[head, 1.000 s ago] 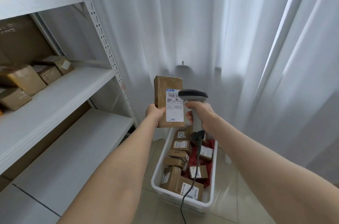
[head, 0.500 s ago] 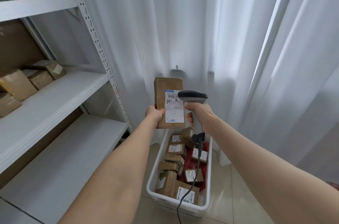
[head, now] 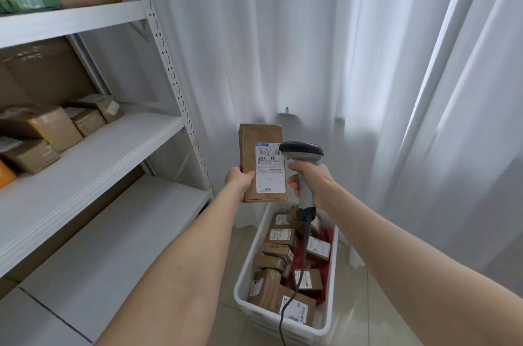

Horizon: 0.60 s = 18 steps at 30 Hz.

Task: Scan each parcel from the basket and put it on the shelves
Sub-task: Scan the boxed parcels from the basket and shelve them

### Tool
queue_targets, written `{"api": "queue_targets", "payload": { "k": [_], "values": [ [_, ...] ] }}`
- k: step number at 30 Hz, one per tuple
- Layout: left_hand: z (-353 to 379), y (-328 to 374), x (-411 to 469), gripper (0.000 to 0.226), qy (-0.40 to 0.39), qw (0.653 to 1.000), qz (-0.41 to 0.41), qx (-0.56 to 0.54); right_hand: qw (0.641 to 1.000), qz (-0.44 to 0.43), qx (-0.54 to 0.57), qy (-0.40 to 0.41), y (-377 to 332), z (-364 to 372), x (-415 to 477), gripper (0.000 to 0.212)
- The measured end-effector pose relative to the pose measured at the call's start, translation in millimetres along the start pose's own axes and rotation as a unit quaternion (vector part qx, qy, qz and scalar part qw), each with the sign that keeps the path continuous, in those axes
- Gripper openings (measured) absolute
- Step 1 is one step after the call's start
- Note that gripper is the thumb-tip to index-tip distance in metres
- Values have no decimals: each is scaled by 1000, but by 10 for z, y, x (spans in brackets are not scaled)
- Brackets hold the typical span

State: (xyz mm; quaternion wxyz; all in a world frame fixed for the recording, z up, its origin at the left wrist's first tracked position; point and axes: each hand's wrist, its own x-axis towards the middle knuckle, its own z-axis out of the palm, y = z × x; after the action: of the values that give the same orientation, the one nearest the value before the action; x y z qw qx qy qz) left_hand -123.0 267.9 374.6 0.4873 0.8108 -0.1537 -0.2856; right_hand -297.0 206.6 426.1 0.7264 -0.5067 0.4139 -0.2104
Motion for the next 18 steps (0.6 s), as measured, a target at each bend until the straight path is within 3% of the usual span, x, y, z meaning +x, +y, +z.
{"api": "queue_targets", "payload": {
  "k": [6, 9, 13, 16, 18],
  "values": [
    [-580, -74, -63, 36, 32, 999, -5, -22, 998, 23, 60, -12, 67, 374, 156, 15],
    [-954, -153, -180, 35, 66, 997, -6, -36, 999, 21, 40, -23, 143, 656, 201, 18],
    [-1430, -270, -437, 34, 111, 991, -27, -66, 995, 37, -1, -95, 231, 1126, 108, 22],
    [-1758, -377, -632, 40, 159, 984, -34, -71, 985, 60, 10, -160, 315, 1531, -31, 40],
    [-1960, -452, -759, 41, 189, 978, -40, -82, 981, 67, 21, -181, 372, 1776, -129, 35]
  ]
}}
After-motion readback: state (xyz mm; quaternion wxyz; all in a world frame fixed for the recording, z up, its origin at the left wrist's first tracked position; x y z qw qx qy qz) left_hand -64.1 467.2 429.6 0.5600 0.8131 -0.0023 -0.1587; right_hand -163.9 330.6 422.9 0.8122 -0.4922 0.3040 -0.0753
